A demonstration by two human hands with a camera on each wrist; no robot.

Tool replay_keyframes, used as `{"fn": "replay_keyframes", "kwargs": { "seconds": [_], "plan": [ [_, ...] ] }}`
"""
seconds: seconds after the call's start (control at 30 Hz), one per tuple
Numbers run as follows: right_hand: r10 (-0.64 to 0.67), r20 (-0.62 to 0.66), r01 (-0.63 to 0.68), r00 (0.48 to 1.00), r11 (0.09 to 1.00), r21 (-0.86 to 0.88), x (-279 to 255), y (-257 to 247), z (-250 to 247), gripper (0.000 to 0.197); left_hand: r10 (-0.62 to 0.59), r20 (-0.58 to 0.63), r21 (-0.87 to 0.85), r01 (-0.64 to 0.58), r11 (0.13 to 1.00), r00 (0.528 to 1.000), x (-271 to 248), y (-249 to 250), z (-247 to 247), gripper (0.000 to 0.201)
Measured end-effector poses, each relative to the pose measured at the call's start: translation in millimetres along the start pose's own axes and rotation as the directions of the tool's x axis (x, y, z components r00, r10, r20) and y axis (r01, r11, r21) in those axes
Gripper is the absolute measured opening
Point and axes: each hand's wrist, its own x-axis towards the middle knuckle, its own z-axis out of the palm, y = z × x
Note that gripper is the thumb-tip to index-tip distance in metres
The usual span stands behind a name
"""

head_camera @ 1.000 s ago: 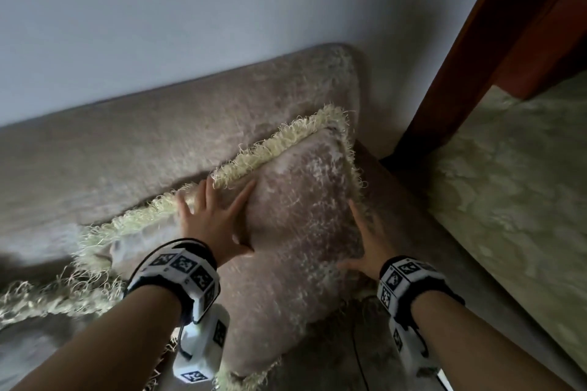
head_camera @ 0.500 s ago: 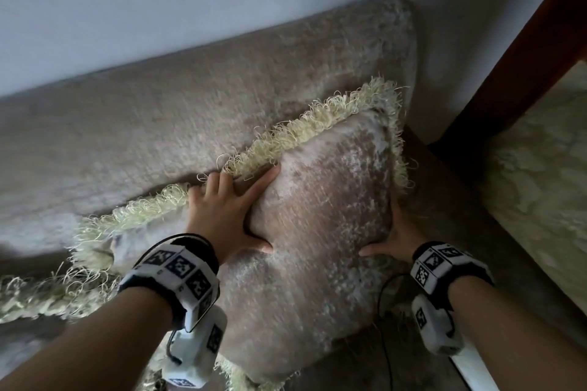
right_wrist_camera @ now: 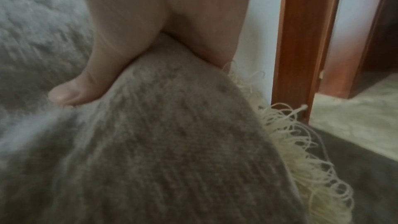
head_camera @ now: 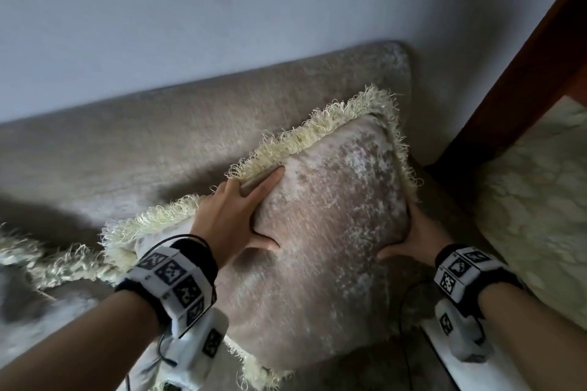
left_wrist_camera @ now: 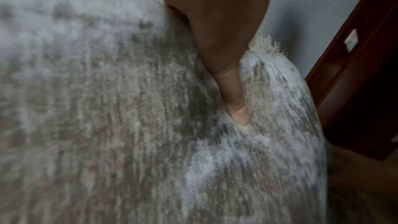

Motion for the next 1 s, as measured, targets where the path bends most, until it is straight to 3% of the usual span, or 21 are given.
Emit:
{"fn": "replay_keyframes", "kwargs": {
  "seconds": [0.23, 0.37, 0.57, 0.77, 0.87, 0.93, 1.0],
  "plan": [
    [-0.065, -0.016, 0.059, 0.998, 0.970, -0.235, -30, -76, -64, 0.134, -0.064, -0.202, -0.158, 0.032, 0.987, 0.977, -40, -1, -36, 0.113],
    [-0.154, -0.003, 0.139, 0.988, 0.903, -0.406, -34, -121, -90, 0.138, -0.174, -0.194, -0.252, 0.122, 0.960, 0.965, -51, -2, -50, 0.114],
    [-0.120, 0.008, 0.106, 0.993, 0.843, -0.527, -26, -151, -103, 0.131, -0.244, -0.195, -0.327, 0.171, 0.929, 0.950, -61, 1, -74, 0.112],
    [-0.132, 0.111, 0.171, 0.985, 0.842, -0.511, -3, -160, -72, 0.137, -0.300, -0.123, -0.290, 0.255, 0.922, 0.946, -58, -29, -51, 0.117],
    [-0.162, 0.141, 0.212, 0.977, 0.827, -0.521, 16, -147, -32, 0.145, -0.332, -0.092, -0.072, 0.327, 0.942, 0.939, -55, -48, -13, 0.123],
    [-0.166, 0.163, 0.228, 0.973, 0.818, -0.528, 23, -137, 5, 0.142, -0.279, -0.052, 0.060, 0.282, 0.958, 0.959, -49, -54, 10, 0.127],
    [-0.140, 0.156, 0.202, 0.978, 0.830, -0.520, 23, -130, 41, 0.145, -0.220, 0.104, 0.087, 0.211, 0.974, 0.970, -43, -57, 34, 0.128]
  ]
}}
